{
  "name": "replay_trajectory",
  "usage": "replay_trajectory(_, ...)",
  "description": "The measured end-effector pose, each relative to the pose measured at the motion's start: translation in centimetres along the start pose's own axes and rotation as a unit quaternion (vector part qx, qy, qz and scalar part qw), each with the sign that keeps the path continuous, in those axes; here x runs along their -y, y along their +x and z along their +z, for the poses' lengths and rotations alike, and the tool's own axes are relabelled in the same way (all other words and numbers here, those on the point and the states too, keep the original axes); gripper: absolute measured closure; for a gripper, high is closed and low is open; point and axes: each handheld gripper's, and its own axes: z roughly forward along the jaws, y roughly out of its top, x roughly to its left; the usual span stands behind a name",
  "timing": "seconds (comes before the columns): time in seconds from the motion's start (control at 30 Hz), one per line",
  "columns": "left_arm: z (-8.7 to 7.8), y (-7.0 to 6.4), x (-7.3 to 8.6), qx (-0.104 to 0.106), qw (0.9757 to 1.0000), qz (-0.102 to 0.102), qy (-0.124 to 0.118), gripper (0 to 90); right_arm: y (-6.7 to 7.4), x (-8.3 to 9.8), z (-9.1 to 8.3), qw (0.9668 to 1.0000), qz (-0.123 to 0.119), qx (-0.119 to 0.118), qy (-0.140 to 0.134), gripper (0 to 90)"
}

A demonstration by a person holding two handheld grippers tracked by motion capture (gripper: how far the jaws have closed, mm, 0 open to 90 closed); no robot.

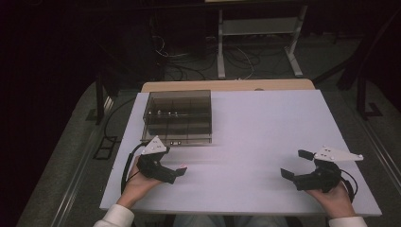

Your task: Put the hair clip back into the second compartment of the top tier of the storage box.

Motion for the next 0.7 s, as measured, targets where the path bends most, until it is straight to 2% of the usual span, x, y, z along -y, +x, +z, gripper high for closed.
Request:
replay_trajectory(0.3,0.9,0.1,0.2,0.004,0.9997,0.005,0.023,0.0,0.0,0.0,0.0,1.0000,-0.001,-0.001,0.002,0.0)
replay_trajectory(0.7,2.5,0.1,0.5,0.014,0.9975,0.019,0.067,0.1,0.0,0.0,0.1,1.0000,0.000,-0.001,0.003,0.0)
